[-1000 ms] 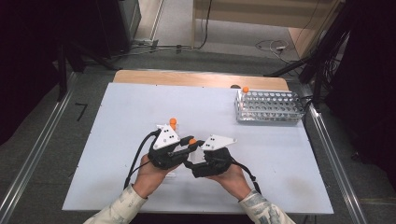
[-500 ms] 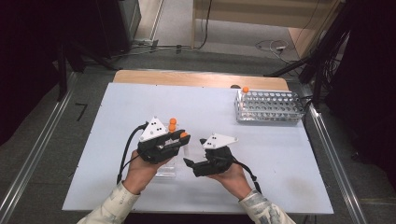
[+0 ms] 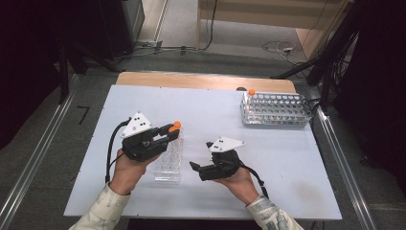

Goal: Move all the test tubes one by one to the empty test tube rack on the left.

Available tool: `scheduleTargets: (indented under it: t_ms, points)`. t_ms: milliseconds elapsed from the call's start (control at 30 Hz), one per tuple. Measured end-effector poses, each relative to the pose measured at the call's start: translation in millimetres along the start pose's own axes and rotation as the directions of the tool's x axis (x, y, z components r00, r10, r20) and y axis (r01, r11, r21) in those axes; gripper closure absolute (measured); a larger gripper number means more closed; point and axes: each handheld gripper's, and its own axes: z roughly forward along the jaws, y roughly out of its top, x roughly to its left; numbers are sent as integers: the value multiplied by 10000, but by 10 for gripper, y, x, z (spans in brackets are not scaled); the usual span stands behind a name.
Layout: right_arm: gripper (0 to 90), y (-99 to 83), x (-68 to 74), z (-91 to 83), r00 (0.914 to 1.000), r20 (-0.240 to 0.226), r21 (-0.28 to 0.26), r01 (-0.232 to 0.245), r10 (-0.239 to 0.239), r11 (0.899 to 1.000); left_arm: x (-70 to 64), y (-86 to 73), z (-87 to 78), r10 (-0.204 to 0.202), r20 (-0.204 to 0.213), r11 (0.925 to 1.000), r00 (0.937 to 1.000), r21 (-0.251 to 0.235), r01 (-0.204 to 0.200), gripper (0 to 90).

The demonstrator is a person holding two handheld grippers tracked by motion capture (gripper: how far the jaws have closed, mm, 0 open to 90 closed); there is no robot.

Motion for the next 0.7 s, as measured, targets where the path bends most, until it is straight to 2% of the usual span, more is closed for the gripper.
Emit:
scheduleTargets:
  t_ms: [200,333,433,567,600,700]
  points:
    - [129,0,-5,-4,10000,23,-26,-15,15,10000,26,-47,35,35,-57,9997,10000,254,-33,699]
    - [129,-3,-7,-1,10000,20,-17,4,-4,10000,8,-85,79,254,-256,9987,9993,443,-242,699]
    - [130,-3,-5,-4,10000,38,-26,52,-52,10000,21,-109,104,323,-170,9971,9993,691,-311,699]
    - [130,-3,-12,-8,10000,70,-12,16,-16,10000,14,-139,148,602,-64,9909,9982,1211,-589,697]
    - [131,-4,-13,-8,10000,67,-14,15,-15,10000,7,-145,159,757,-37,9873,9971,1405,-745,697]
    - [131,-4,-9,-8,10000,57,-16,20,-20,10000,-1,-154,182,849,2,9816,9964,1717,-837,693]
